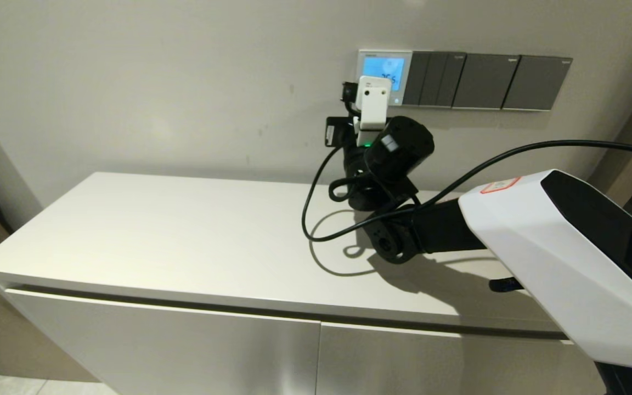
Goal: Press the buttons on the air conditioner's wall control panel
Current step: Press the temperature increase button
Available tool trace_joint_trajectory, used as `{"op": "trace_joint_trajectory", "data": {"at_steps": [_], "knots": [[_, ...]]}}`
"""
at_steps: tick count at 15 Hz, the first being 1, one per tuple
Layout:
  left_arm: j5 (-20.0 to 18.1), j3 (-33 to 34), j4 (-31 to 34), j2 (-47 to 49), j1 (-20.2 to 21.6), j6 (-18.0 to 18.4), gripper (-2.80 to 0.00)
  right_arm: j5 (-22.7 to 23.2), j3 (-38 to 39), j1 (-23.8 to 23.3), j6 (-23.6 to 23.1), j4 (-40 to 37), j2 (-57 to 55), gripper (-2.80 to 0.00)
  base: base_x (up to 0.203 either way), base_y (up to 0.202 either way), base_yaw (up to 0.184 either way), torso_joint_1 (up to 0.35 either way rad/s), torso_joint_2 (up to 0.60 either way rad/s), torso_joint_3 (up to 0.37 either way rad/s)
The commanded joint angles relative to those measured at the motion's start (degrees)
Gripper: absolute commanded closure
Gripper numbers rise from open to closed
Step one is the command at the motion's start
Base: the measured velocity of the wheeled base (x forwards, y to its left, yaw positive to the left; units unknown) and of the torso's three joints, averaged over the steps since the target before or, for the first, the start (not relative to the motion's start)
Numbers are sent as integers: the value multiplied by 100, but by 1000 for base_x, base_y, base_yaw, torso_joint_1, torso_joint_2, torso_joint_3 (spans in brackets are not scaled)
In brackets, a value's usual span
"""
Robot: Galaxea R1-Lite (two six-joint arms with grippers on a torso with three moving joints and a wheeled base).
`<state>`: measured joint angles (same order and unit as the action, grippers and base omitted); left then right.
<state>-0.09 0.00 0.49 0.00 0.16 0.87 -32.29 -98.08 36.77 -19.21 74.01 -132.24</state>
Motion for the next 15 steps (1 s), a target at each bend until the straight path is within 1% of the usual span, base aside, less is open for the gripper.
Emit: {"op": "trace_joint_trajectory", "data": {"at_steps": [1, 10, 15], "knots": [[0, 0, 3, 2, 2, 1, 0, -5, -54, -12, -12, 17, -38, 0, 0, 0, 0, 0, 0, 0], [0, 0, 0, 4, 2, 1, 0, 4, -80, -82, -12, -18, -91, 0, 0, 0, 0, 0, 0, 0], [0, 0, 0, 9, 2, 1, 0, 4, -279, -96, -12, -95, -223, 0, 0, 0, 0, 0, 0, 0]]}}
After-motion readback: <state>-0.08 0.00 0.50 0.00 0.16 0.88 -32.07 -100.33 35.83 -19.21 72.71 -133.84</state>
